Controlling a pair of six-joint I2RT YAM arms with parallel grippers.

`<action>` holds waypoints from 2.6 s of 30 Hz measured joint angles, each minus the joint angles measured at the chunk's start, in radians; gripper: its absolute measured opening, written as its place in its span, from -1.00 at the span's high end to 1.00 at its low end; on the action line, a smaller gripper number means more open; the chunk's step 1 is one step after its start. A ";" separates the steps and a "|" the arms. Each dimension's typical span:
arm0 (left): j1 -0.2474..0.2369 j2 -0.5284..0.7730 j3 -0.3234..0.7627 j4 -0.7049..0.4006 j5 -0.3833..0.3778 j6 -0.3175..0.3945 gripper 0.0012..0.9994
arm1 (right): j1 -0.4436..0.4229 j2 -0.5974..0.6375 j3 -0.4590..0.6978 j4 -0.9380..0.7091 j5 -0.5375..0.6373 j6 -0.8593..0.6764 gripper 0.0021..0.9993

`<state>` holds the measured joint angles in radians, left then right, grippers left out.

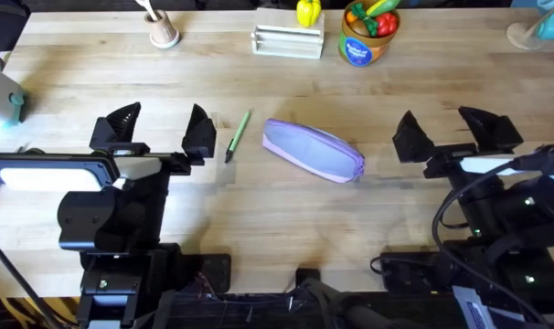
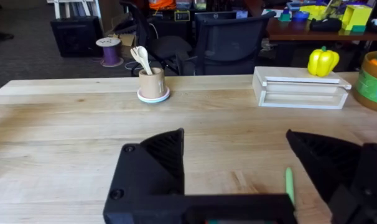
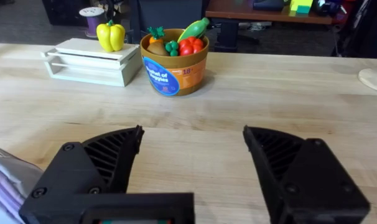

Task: Unzip the bag, pick up the pens from the table one at a time and place them inside, then zip the bag closed.

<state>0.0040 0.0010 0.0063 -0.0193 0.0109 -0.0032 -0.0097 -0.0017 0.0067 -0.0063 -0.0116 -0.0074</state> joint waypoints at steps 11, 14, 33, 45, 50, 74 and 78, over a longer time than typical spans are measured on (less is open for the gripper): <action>0.000 0.000 0.000 0.000 -0.001 0.000 -0.99 | 0.000 0.000 0.001 -0.008 0.005 0.000 -1.00; 0.000 0.000 0.000 -0.005 -0.007 0.000 -0.99 | 0.000 0.000 0.002 -0.011 0.008 0.000 -1.00; 0.000 0.443 0.618 -0.456 0.210 0.284 -0.98 | 0.000 0.405 0.708 -0.858 -0.012 -0.015 -0.99; 0.000 0.799 1.047 -0.706 0.338 0.565 -0.98 | 0.000 0.666 1.064 -1.036 -0.024 -0.019 -0.99; 0.000 0.863 1.107 -0.889 0.507 0.873 -0.99 | 0.000 0.669 1.078 -1.044 -0.050 -0.019 -0.99; -0.075 1.421 1.109 -1.077 0.843 1.627 -0.98 | 0.000 0.669 1.079 -1.048 -0.064 -0.019 -0.99; -0.139 1.571 1.109 -1.023 0.853 1.627 -0.98 | 0.000 0.669 1.079 -1.048 -0.064 -0.019 -0.99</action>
<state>-0.1347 1.5719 1.1156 -1.0420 0.8639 1.6241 -0.0097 0.6678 1.0855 -1.0542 -0.0757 -0.0261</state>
